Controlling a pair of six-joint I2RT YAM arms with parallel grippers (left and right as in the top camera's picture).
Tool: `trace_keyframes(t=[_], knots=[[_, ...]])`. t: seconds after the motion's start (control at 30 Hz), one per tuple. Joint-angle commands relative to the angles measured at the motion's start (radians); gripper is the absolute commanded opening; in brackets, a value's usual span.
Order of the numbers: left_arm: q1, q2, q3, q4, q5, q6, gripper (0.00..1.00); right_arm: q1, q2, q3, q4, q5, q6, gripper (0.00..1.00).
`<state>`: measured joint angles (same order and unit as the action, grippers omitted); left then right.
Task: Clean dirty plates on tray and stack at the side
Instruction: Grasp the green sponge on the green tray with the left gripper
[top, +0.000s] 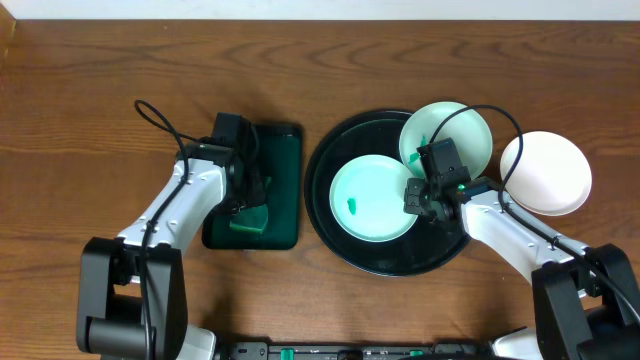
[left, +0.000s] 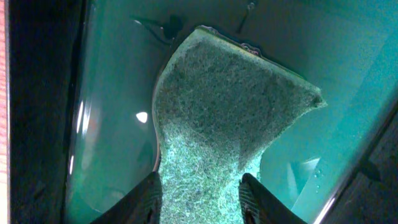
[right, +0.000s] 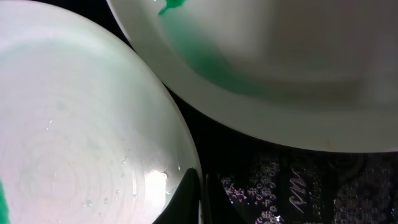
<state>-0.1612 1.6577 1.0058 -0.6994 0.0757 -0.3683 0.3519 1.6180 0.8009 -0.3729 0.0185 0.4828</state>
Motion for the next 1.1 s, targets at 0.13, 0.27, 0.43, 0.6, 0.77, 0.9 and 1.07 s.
trace_keyframes(t=[0.13,0.27,0.43,0.6,0.77,0.9,1.07], knots=[[-0.003,0.009,-0.010,0.014,-0.012,0.047,0.37,0.003,-0.010,-0.010,0.003,0.033,0.018,0.01],[-0.004,0.009,-0.042,0.058,-0.012,0.055,0.37,0.003,-0.010,-0.010,0.003,0.033,0.018,0.01],[-0.004,0.009,-0.080,0.112,-0.008,0.063,0.37,0.003,-0.010,-0.010,0.003,0.032,0.018,0.01],[-0.004,0.009,-0.086,0.126,0.032,0.114,0.37,0.003,-0.010,-0.010,0.003,0.033,0.018,0.01],[-0.004,0.009,-0.079,0.126,0.032,0.151,0.38,0.003,-0.010,-0.010,0.003,0.032,0.018,0.02],[-0.004,0.008,-0.079,0.126,0.033,0.174,0.38,0.003,-0.010,-0.010,0.003,0.032,0.018,0.01],[-0.004,0.008,-0.072,0.126,0.033,0.193,0.42,0.003,-0.010,-0.010,0.003,0.032,0.018,0.02]])
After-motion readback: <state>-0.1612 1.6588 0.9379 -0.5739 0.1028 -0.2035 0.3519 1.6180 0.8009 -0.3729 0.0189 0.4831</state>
